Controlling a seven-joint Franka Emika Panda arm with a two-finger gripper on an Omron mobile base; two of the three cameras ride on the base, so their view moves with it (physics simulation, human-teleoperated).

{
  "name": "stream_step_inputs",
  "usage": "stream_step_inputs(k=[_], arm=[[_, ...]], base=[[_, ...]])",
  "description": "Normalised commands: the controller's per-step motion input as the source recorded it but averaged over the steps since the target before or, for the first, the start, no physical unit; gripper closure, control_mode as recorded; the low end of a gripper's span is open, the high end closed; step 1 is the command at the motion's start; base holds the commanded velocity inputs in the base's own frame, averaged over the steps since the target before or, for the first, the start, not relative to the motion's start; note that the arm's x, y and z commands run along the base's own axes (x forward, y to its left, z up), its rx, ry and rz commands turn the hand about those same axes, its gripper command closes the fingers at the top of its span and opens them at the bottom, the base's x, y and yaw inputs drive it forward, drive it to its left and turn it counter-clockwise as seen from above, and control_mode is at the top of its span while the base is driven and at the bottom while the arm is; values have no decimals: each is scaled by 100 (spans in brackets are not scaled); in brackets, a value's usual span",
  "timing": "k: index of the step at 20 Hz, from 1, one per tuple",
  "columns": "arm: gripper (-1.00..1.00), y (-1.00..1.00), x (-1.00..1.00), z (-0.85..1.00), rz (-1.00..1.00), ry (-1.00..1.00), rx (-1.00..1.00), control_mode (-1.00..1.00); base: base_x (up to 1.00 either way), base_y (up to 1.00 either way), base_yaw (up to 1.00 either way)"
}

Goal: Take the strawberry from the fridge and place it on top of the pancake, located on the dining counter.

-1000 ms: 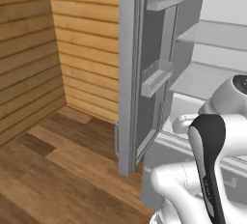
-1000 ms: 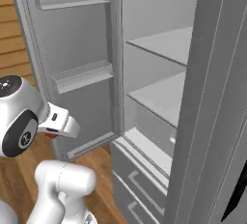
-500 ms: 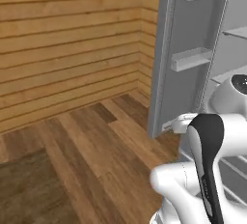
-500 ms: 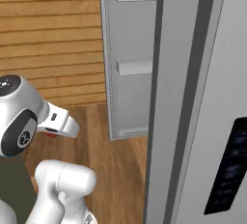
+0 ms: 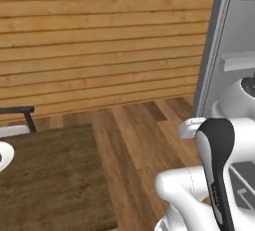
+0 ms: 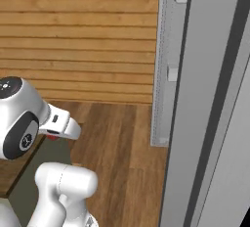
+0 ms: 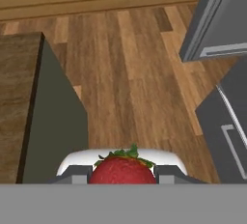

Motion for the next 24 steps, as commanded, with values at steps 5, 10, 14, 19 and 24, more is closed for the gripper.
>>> stream_step_inputs(k=[5,10,14,19,24], arm=[[100,0,0,0,0,0,0,100],[100,0,0,0,0,0,0,100],[100,0,0,0,0,0,0,100],[100,0,0,0,0,0,0,100],[100,0,0,0,0,0,0,100]], base=[[5,4,6],[58,12,0],[100,26,0],[100,27,0],[100,23,0]])
